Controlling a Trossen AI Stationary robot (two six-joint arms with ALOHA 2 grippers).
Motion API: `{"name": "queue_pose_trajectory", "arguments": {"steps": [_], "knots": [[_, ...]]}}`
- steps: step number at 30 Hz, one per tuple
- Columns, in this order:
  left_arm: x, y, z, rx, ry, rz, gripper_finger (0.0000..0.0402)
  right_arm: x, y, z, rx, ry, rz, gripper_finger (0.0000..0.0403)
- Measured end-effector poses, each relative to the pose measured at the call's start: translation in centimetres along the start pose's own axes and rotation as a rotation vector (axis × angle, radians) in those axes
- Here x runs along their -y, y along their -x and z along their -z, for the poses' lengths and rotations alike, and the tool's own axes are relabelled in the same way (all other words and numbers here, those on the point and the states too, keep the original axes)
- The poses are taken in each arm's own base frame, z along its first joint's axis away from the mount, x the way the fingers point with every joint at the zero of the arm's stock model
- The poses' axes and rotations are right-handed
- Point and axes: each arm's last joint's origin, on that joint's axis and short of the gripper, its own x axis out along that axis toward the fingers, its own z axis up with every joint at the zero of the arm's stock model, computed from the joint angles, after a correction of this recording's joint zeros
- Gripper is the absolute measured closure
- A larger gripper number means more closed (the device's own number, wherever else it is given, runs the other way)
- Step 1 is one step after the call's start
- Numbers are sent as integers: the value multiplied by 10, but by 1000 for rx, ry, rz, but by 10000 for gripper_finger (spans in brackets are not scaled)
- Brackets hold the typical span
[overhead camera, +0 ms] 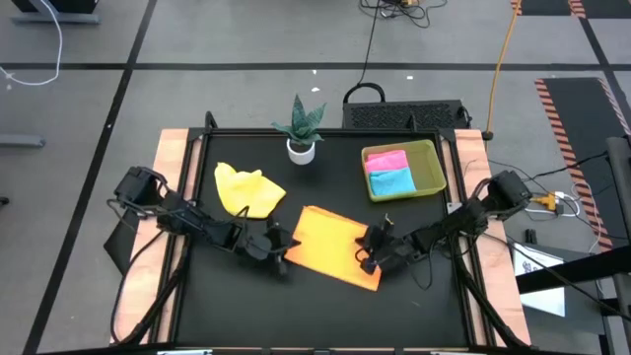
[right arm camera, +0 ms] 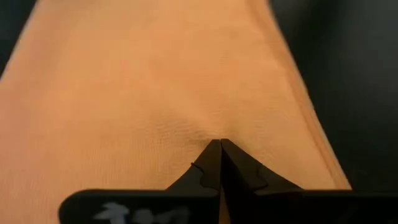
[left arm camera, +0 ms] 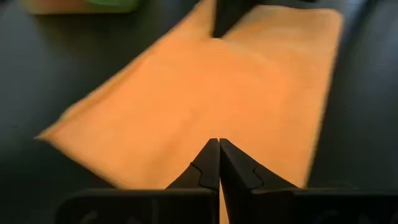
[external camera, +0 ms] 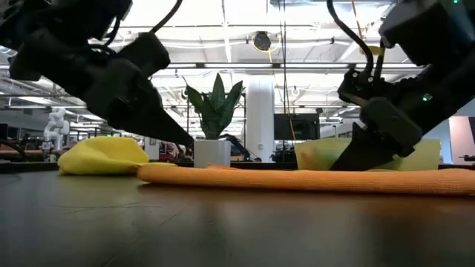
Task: Fold microfiber towels
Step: Fold the orange microfiber cloth
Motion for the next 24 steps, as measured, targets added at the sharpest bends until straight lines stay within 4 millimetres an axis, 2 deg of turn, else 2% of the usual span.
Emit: {"name": "queue_pose_trajectory", "arguments": {"steps": [4, 8, 11, 14, 17, 19, 21, 24], "knots": [[-10, -3, -3, 16, 9, -80, 395, -1, 7, 11, 14, -95, 87, 403], [-14, -5, -6, 39, 39, -84, 387, -8, 19, 24, 58, -211, 101, 403], [-12, -5, -7, 47, 61, -46, 387, -19, 27, 30, 85, -308, 41, 403], [-7, -3, -7, 51, 61, -10, 397, -39, 36, 26, 119, -355, -77, 403], [-1, -2, -5, 51, 64, 12, 397, -57, 45, 17, 163, -291, -213, 403], [2, -2, -2, 45, 62, 23, 393, -61, 52, 11, 192, -227, -266, 403], [5, -4, 1, 42, 61, 29, 391, -60, 58, 6, 200, -191, -269, 403], [5, -11, 9, 26, 58, 18, 397, -48, 66, 6, 147, -138, -199, 403]]}}
